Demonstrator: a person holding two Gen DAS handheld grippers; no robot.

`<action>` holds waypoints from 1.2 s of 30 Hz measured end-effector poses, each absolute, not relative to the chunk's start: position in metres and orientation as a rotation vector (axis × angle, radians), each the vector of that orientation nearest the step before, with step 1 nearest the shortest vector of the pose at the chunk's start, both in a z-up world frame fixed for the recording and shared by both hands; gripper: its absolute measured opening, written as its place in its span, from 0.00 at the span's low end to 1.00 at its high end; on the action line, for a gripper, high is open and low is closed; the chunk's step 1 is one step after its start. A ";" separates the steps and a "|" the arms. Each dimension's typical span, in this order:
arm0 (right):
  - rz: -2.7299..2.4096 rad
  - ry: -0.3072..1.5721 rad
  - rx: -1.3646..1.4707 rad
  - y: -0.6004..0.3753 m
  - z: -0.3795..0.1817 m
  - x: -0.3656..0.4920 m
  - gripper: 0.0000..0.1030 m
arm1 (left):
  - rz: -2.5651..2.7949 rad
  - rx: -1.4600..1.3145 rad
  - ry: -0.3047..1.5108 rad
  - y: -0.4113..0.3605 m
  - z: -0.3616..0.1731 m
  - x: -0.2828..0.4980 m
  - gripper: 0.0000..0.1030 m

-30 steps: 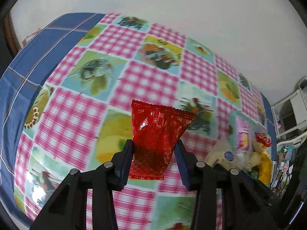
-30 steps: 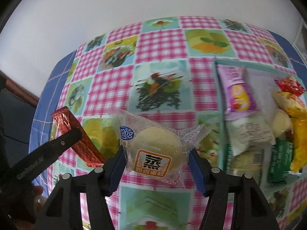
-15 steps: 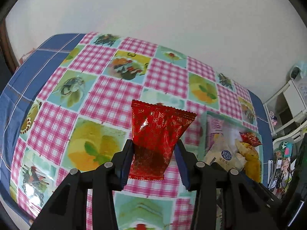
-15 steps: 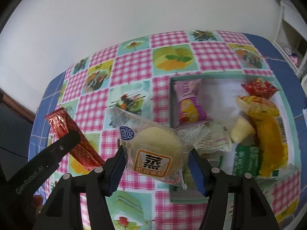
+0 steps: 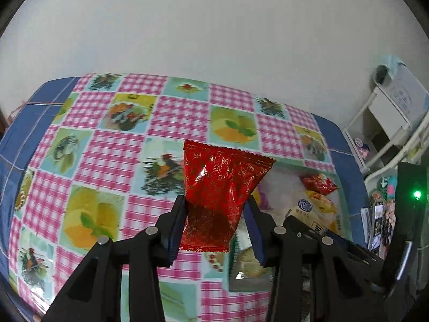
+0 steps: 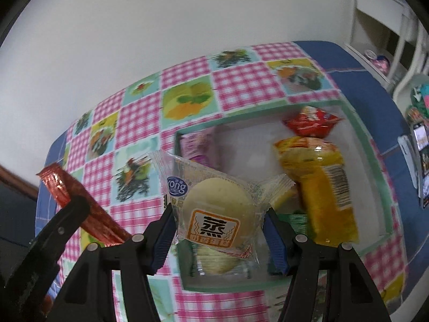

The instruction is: Organize snacks

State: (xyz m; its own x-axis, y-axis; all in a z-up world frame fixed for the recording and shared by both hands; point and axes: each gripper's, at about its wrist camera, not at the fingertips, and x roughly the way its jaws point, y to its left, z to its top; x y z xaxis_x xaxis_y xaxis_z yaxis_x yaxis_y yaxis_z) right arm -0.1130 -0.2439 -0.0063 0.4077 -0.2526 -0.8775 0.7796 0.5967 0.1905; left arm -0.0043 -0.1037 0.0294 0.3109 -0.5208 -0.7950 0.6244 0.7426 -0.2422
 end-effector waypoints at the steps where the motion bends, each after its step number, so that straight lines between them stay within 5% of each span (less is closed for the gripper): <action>1: -0.720 0.937 0.661 -0.247 -0.007 -0.116 0.63 | -0.770 0.122 1.005 -0.109 0.028 -0.007 0.43; 36: -0.788 0.888 0.693 -0.300 -0.003 -0.141 0.63 | -0.868 0.106 1.085 -0.170 0.006 -0.013 0.43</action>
State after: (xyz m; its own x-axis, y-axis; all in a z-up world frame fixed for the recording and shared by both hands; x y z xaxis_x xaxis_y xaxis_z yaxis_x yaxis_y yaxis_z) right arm -0.1415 -0.3001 -0.0028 0.3998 -0.2999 -0.8662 0.8242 0.5311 0.1966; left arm -0.0128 -0.1697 0.0062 0.1810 -0.5644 -0.8054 0.6620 0.6756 -0.3246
